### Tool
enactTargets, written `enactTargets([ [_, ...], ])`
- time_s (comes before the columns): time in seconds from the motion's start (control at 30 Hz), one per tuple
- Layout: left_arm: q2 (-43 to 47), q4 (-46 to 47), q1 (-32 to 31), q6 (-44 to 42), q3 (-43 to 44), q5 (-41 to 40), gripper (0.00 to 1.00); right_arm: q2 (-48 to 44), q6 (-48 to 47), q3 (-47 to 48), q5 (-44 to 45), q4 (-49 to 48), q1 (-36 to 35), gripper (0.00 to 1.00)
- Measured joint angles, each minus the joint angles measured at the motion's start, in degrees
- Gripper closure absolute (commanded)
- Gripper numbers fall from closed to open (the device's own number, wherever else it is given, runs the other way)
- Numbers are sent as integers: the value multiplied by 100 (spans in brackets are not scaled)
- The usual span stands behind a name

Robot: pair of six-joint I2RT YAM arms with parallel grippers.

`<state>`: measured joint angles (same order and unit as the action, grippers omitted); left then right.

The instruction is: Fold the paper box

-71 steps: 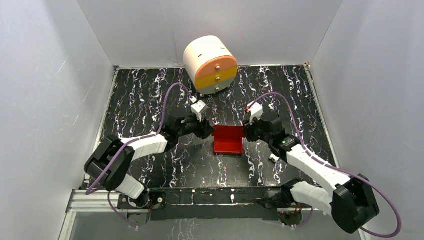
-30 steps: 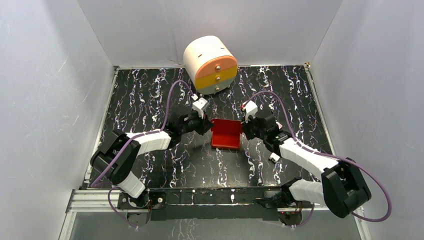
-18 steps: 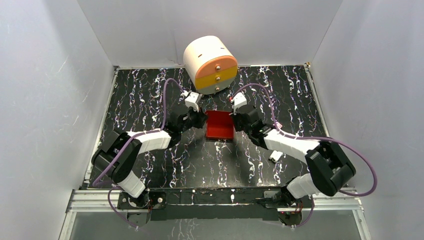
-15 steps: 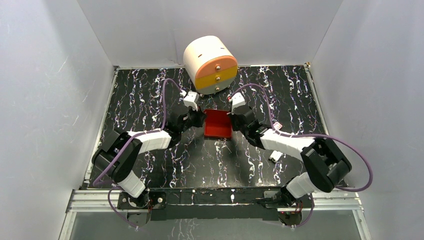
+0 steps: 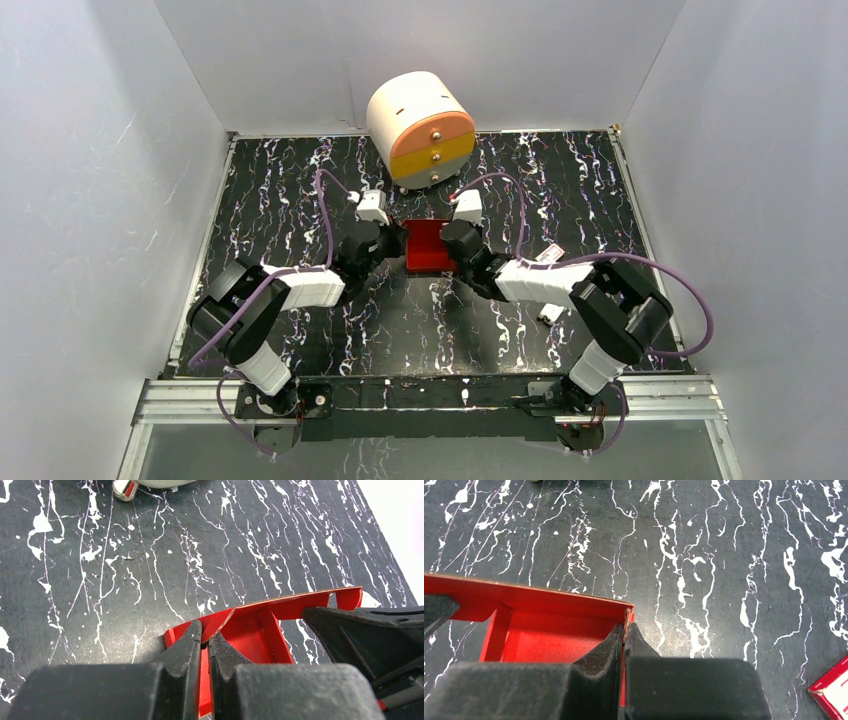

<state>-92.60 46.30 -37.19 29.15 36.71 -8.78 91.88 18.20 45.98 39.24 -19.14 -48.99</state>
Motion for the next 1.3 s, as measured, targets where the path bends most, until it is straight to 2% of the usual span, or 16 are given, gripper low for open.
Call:
enactTargets([
  [0.53, -87, 334, -295, 535, -157, -619, 95, 203, 619, -85, 1303, -197, -520, 91],
  [1.03, -92, 511, -433, 1154, -323, -883, 94, 382, 1062, -164, 1899, -343, -758, 91],
  [1.3, -94, 730, -472, 1198, -501, -879, 94, 385, 1165, -245, 1963, -367, -831, 91],
])
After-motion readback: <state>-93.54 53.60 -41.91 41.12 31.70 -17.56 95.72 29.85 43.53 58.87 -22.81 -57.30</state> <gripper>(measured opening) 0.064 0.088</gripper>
